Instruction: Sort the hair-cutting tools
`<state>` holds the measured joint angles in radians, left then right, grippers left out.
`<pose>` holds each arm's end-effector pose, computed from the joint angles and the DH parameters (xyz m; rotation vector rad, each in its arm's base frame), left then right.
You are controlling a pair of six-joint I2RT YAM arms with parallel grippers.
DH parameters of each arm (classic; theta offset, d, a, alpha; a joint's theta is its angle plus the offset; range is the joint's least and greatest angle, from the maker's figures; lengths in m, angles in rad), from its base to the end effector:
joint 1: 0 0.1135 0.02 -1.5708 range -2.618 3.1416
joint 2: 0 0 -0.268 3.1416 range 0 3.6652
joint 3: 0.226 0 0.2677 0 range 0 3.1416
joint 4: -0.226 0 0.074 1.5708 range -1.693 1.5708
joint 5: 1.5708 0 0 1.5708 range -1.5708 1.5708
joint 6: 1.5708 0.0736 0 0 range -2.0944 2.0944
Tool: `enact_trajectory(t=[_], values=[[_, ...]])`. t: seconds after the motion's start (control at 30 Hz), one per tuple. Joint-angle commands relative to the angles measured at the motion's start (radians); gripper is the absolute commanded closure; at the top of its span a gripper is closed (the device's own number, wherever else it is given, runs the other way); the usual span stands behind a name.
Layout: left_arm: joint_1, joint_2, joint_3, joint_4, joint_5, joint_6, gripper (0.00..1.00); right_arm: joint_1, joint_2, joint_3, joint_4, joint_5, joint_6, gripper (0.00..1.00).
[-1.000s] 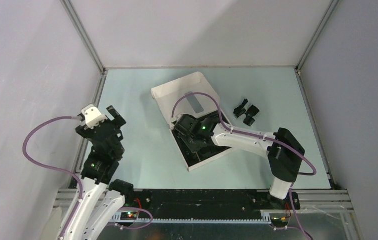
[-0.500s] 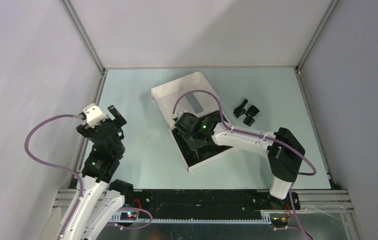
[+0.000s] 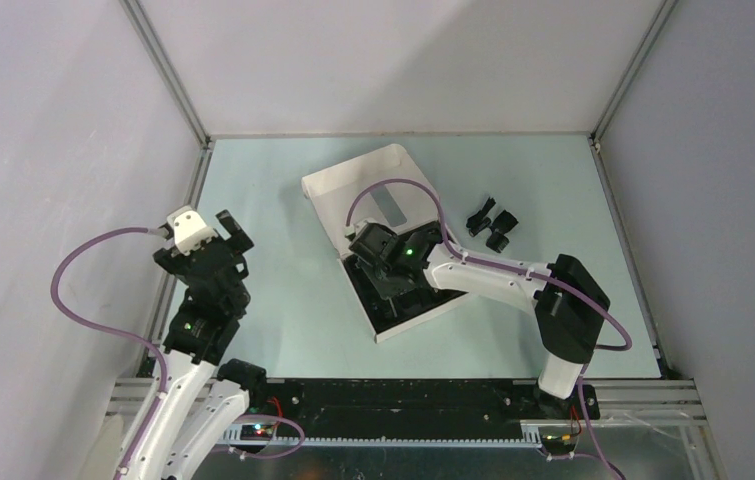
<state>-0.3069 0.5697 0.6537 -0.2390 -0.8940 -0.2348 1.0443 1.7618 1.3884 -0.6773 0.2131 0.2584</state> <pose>0.1774 0.0040 0.3212 -0.5814 1.5766 0.3621 0.2186 0.3451 0.2107 -0.9255 2.4258 0.1979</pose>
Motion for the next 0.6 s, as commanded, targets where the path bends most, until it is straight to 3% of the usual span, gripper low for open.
enact_trajectory(t=[0.0, 0.37, 0.57], values=[[0.008, 0.003, 0.009, 0.042, -0.007, 0.012, 0.0, 0.009, 0.019, 0.044, -0.021, -0.018, -0.001, 1.0], [0.007, 0.007, 0.01, 0.04, 0.0, 0.015, 0.0, 0.017, 0.046, 0.044, -0.036, -0.019, -0.002, 0.97], [0.007, 0.01, 0.01, 0.04, 0.007, 0.015, 0.0, 0.015, 0.05, 0.043, -0.031, -0.02, 0.005, 0.85]])
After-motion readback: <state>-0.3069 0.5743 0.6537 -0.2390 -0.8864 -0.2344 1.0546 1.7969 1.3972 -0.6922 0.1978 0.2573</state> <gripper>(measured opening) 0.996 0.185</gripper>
